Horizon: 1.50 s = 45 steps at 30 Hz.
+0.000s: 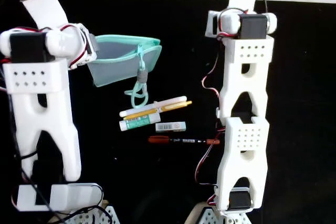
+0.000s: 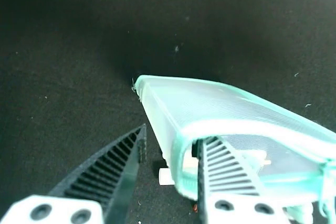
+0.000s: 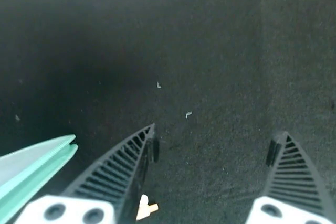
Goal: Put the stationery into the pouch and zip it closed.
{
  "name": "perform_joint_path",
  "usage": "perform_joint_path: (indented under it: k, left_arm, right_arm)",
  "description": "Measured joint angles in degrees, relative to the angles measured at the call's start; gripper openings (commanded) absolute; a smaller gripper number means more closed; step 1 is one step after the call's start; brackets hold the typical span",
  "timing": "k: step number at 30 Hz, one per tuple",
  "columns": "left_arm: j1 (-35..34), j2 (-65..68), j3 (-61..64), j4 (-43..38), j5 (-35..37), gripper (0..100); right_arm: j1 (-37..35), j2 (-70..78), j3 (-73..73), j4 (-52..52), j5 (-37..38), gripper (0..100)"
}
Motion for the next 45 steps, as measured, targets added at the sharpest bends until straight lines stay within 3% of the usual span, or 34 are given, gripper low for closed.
perform_joint_path:
  k: [3, 7, 23, 33, 45]
  left_arm:
    - [0.0, -0.62, 0.0, 0.0, 0.0, 16]
    - [0.0, -0.62, 0.0, 0.0, -0.26, 0]
    - [0.0, -1.49, 2.29, 0.0, -3.87, 1]
    - [0.0, -1.49, 2.29, -0.26, 0.26, 1]
    - [-1.58, -1.49, 2.29, -0.97, 5.45, 1]
  right_arm:
    - [0.0, 0.09, 0.53, 0.0, 0.0, 32.7]
    - [0.0, 0.09, 0.53, 0.0, 0.0, 32.7]
    - [0.0, 0.09, 0.53, 0.0, 0.0, 32.7]
    - [-4.13, 0.09, 0.53, 0.0, 9.58, 32.7]
    - [-9.23, -2.2, 4.31, 0.0, 7.91, 32.7]
